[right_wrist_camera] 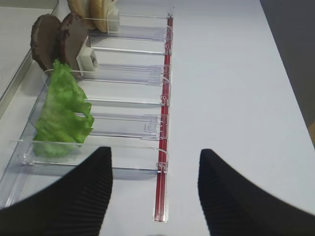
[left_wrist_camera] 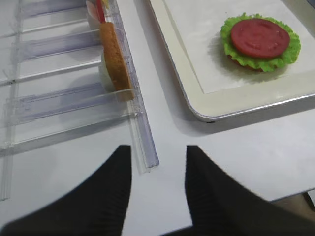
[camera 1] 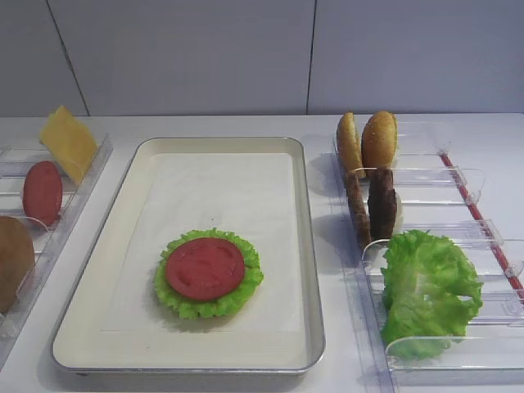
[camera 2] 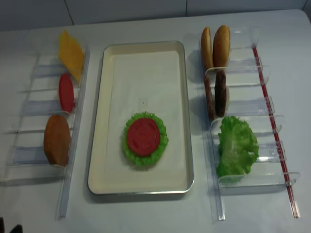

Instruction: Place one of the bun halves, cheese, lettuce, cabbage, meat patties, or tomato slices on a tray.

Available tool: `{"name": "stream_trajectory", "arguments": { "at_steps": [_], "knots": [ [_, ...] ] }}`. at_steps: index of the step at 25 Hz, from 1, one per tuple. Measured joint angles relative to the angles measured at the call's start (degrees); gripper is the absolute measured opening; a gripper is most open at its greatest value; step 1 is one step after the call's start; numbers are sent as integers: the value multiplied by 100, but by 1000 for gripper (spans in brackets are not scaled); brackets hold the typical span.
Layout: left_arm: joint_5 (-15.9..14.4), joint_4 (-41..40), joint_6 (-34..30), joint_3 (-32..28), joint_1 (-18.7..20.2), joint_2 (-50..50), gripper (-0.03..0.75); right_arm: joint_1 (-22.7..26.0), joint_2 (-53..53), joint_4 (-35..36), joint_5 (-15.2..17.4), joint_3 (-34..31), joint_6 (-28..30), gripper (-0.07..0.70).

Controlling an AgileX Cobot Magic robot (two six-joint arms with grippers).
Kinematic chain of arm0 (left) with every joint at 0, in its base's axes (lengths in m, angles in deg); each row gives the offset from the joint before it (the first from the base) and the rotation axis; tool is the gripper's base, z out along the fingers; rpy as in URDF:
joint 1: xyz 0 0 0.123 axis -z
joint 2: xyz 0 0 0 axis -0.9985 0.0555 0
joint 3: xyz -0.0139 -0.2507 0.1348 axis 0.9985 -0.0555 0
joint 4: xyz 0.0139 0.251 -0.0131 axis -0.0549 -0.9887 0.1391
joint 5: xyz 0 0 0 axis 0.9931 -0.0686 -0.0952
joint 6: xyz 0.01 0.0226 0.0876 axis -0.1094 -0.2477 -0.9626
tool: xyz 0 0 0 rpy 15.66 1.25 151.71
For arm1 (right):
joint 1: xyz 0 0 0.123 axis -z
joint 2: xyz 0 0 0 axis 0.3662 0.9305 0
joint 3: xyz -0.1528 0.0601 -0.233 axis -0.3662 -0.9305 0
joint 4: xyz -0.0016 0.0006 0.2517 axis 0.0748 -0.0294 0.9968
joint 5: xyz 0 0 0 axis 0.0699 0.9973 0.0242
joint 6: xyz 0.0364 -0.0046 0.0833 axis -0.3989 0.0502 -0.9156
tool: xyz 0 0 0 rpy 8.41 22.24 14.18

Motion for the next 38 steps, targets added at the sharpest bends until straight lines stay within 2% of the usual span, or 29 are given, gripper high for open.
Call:
{"name": "stream_trajectory", "arguments": {
  "at_steps": [4, 7, 27, 33, 38],
  "knots": [
    [351, 0, -67, -166, 0, 0, 276, 0, 0, 0, 0, 0, 0, 389],
    [394, 25, -126, -222, 0, 0, 276, 0, 0, 0, 0, 0, 0, 389],
    [442, -118, -148, -224, -11, 0, 276, 0, 0, 0, 0, 0, 0, 389],
    [442, -118, -148, -224, -393, 0, 276, 0, 0, 0, 0, 0, 0, 389],
    [442, -118, -148, -224, -469, 0, 276, 0, 0, 0, 0, 0, 0, 389]
  ]
}}
